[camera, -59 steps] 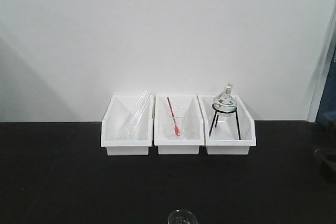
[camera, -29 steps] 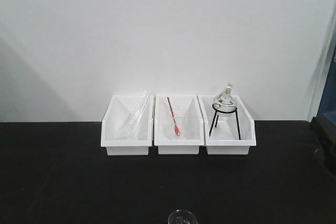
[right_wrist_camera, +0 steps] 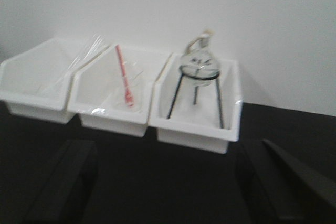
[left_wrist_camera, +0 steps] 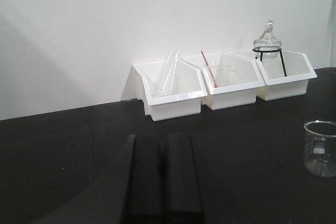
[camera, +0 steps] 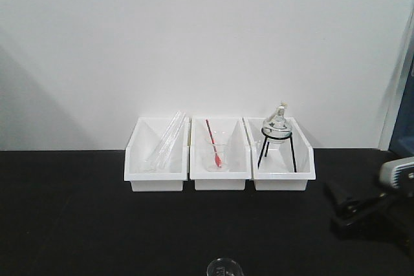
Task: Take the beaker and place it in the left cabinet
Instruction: 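Close the right gripper around the clear glass beaker and lift it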
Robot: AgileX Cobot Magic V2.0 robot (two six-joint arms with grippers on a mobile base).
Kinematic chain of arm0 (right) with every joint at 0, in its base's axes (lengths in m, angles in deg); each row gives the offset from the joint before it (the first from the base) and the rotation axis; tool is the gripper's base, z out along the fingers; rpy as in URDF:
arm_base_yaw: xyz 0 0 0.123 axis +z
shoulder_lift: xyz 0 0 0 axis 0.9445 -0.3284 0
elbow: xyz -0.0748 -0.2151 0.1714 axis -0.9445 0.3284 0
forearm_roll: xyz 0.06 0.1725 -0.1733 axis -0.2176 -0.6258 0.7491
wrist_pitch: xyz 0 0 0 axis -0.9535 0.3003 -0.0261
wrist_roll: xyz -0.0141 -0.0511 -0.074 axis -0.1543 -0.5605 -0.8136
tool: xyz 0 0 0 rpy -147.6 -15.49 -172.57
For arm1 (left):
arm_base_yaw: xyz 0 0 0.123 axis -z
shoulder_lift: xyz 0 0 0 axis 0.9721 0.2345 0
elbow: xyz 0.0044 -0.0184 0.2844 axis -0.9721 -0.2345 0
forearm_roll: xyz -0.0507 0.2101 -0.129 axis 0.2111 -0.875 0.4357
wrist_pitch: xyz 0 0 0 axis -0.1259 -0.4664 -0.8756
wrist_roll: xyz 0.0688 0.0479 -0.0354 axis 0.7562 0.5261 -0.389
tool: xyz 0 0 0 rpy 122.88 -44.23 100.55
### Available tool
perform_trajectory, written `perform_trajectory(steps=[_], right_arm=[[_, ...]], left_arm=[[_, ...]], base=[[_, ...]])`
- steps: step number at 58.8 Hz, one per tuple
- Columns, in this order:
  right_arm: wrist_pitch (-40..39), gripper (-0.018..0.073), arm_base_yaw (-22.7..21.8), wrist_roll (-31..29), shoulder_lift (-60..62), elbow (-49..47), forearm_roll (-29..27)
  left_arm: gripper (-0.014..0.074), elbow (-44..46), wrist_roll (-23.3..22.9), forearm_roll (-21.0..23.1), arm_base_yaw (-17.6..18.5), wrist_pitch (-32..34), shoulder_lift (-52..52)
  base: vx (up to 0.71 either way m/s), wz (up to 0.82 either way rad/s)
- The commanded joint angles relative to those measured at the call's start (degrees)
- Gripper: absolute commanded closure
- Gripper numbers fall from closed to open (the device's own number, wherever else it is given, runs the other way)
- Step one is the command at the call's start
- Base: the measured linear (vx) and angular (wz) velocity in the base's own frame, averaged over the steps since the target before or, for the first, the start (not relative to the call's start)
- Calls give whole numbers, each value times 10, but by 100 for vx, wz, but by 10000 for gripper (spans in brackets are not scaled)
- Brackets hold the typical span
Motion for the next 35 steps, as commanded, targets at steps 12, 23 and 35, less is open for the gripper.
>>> perform_trajectory(steps=[12,23,35], right_arm=[[-296,-8,17,100,-179,34,158],[-493,-8,17,74,-277,95,133],[-520,-8,23,69,-318,99,203]], left_arm=[[596,-9,-2,5,3,48,-11],[596,-9,-2,5,3,48,-11],[596,-9,-2,5,3,48,-11]], base=[[0,0],[0,0],[0,0]])
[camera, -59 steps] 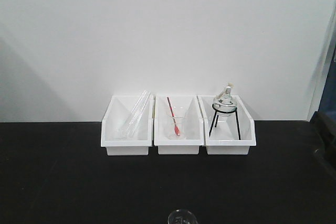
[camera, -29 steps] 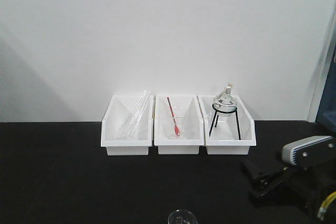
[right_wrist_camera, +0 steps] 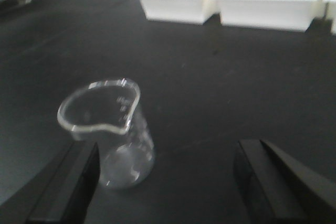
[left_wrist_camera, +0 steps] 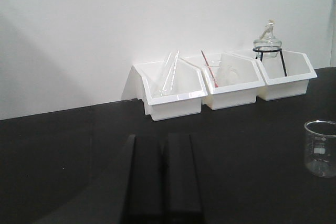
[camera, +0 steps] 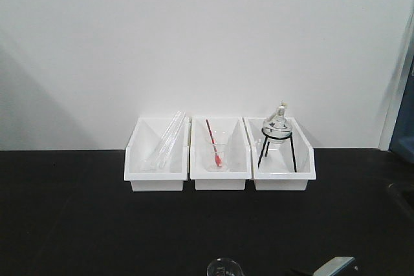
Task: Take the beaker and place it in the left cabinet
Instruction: 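Close the right gripper around the clear glass beaker and lift it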
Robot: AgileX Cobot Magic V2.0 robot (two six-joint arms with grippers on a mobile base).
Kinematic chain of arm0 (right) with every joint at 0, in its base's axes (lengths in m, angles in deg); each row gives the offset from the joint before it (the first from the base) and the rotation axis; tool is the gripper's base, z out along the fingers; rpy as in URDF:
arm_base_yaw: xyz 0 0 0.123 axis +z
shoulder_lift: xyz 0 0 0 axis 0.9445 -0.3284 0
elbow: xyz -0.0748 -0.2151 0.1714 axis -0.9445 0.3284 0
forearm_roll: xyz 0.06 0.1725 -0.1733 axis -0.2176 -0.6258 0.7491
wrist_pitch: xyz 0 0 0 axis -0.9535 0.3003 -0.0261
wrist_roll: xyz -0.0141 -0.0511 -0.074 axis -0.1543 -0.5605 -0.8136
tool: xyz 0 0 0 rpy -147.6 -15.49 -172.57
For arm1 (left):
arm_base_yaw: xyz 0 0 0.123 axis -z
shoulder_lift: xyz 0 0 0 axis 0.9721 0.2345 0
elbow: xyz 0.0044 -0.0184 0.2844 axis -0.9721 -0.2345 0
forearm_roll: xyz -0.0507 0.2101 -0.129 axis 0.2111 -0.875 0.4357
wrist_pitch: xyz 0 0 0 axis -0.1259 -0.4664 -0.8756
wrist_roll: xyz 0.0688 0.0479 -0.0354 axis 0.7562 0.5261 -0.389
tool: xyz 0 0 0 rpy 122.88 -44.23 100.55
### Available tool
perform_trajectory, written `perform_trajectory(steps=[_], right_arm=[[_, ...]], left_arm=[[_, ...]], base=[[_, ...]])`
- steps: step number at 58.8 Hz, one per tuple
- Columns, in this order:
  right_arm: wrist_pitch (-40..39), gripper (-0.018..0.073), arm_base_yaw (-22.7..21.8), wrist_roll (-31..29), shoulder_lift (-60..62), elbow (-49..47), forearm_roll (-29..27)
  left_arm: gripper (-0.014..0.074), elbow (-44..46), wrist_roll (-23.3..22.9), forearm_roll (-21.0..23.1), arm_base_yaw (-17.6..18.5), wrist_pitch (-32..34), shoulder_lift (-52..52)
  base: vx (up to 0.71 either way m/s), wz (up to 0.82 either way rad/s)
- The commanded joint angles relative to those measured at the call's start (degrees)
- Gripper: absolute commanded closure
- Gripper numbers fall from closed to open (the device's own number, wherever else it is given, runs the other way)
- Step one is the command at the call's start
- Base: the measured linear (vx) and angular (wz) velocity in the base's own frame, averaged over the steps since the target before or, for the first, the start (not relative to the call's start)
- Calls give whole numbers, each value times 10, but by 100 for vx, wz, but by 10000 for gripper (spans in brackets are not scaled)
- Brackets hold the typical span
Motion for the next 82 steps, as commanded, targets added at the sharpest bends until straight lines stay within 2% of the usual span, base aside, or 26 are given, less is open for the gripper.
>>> perform_trajectory(steps=[1,13,55,65,73,82], right_arm=[[-130,-8,4,-12,8,-8,29],[-128,-8,24,-56,-11,-18,28],[-121,4,112,-49,-157,-217,5],[-123,117,117,-49,-160,-227,-41],[-125,274,117,-52,-160,-229,-69],[-125,495,117,-52,-160,-229,-69]], left_arm=[[596,-9,-2,5,3,48,-11],[596,-9,-2,5,3,48,-11],[596,-9,-1,5,3,48,-11],[596,-9,-1,5,3,48,-11],[596,-9,-1,5,3,48,-11],[596,-9,-1,5,3,48,-11]], base=[[0,0],[0,0],[0,0],[0,0],[0,0],[0,0]])
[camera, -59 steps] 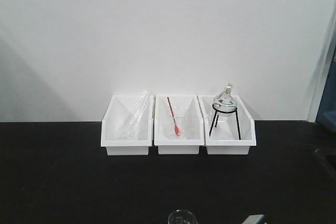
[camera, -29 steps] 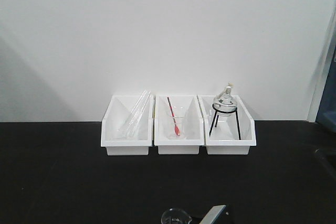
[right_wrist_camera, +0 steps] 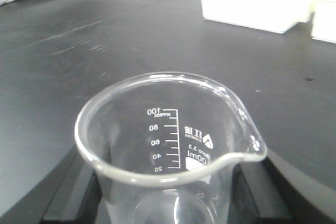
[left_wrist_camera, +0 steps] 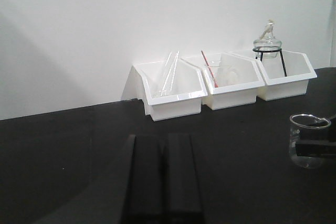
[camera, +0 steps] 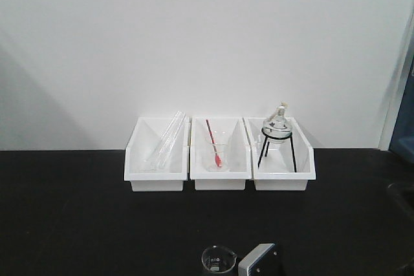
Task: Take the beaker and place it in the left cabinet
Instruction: 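Close the right gripper around the clear glass beaker and lift it, then hold the beaker in the right gripper and raise it clear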
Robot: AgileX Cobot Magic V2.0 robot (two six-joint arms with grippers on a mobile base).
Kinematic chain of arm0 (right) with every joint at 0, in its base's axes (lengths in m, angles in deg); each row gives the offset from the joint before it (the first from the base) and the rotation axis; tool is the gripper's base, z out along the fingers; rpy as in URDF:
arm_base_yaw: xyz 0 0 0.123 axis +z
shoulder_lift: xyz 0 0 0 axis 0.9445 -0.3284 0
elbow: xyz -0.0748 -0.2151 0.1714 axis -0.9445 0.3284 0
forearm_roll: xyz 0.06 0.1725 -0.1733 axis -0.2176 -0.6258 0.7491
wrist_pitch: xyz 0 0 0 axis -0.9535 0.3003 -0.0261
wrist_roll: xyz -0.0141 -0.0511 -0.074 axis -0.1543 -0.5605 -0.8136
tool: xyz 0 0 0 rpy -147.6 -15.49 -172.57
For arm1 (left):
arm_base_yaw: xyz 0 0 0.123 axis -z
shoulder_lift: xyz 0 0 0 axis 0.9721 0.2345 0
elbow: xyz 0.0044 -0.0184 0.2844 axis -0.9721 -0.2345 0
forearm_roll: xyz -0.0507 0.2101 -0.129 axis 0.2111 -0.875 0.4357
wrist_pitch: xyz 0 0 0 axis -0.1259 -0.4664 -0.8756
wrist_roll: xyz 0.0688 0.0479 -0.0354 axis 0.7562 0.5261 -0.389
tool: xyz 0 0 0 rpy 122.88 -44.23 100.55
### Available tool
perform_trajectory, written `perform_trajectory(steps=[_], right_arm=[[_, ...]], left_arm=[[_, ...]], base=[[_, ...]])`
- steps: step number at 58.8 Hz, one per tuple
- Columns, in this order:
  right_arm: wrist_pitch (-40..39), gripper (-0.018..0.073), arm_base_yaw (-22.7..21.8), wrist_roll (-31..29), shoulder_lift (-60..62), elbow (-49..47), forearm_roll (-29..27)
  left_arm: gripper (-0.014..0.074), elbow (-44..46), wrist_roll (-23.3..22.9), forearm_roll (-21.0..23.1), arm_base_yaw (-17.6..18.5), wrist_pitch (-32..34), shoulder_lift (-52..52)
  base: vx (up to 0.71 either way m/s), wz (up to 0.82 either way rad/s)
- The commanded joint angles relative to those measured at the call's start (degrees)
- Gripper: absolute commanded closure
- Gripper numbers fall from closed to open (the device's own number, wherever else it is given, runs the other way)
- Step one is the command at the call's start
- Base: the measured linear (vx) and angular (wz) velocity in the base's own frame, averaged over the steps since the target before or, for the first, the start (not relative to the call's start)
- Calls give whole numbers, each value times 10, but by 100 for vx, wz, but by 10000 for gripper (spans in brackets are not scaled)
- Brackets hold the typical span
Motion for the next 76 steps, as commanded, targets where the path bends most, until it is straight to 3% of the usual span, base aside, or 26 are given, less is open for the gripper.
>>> perform_trajectory(steps=[1,3,11,29,51,56,76], right_arm=[[-118,517,-1,-4,29,-9,-6],[-117,571,-1,-1,30,-8,-5],[-95,567,-1,20,55,5,-10],[79,564,-3,47,248,61,-21],[500,564,-3,110,601,107,-10],[554,564,-3,110,674,125,-10],[656,564,-3,110,861,201,-14]], left_arm=[[596,-9,-1,5,3,48,-11],[596,-9,-1,5,3,48,-11],[596,-9,-1,5,3,48,-11],[596,-9,-1,5,3,48,-11],[596,-9,-1,5,3,48,-11],[596,-9,-1,5,3,48,-11],[596,-9,-1,5,3,48,-11]], base=[[0,0],[0,0],[0,0],[0,0],[0,0],[0,0],[0,0]])
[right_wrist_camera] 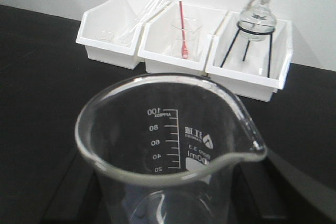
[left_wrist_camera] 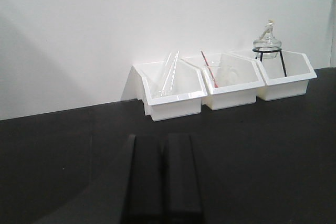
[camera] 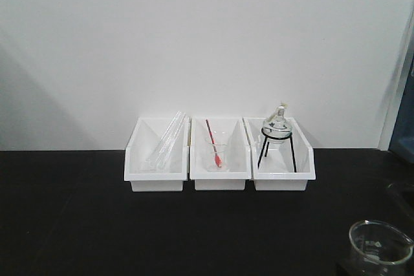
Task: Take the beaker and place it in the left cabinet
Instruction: 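Hold the beaker in the right gripper and raise it clear, then drive the base along the bench toward the white cabinet, holding the beaker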
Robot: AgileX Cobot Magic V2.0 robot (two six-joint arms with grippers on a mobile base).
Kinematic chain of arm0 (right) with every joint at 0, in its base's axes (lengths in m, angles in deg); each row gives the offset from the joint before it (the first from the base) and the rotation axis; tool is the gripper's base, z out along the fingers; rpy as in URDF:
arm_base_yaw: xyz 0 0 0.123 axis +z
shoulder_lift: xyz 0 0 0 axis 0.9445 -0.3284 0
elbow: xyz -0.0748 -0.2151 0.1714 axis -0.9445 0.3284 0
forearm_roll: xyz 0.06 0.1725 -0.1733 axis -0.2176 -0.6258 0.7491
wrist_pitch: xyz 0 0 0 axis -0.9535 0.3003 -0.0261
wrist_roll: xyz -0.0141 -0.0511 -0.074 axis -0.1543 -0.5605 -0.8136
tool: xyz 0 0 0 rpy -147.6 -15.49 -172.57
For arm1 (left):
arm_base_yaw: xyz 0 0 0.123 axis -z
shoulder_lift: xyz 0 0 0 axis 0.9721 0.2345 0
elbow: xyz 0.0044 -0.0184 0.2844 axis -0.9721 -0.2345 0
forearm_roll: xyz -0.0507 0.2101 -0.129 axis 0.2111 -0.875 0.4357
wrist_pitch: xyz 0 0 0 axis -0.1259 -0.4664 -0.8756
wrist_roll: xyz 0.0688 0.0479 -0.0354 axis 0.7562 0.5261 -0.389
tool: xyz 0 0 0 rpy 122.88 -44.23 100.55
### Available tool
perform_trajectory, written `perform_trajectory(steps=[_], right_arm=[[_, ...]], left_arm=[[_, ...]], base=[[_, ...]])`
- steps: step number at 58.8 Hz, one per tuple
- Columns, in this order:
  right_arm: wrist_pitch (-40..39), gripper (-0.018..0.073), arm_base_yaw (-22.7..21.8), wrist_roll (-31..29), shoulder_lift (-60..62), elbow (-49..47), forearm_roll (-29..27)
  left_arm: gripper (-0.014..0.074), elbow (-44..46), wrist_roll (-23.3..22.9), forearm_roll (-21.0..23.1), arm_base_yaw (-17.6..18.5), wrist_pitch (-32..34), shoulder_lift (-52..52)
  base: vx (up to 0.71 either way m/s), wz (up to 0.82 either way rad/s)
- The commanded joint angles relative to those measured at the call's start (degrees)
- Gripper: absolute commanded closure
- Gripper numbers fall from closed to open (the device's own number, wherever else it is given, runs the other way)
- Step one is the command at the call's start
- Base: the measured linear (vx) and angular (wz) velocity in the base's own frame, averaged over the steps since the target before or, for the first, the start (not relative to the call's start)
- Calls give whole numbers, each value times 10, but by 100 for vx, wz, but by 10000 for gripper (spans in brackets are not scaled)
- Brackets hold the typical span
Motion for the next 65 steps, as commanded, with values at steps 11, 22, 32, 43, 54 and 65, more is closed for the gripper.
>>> perform_trajectory(steps=[11,22,32,43,54,65], right_arm=[[-11,564,-3,2,63,-12,-1],[-11,564,-3,2,64,-12,-1],[-11,564,-3,2,64,-12,-1],[-11,564,-3,2,64,-12,-1],[-11,564,-3,2,64,-12,-1],[-11,564,-3,2,64,-12,-1]], left_arm=[[596,-9,-1,5,3,48,-11],[596,-9,-1,5,3,48,-11],[596,-9,-1,5,3,48,-11],[596,-9,-1,5,3,48,-11],[596,-9,-1,5,3,48,-11],[596,-9,-1,5,3,48,-11]], base=[[0,0],[0,0],[0,0],[0,0],[-1,5],[-4,16]])
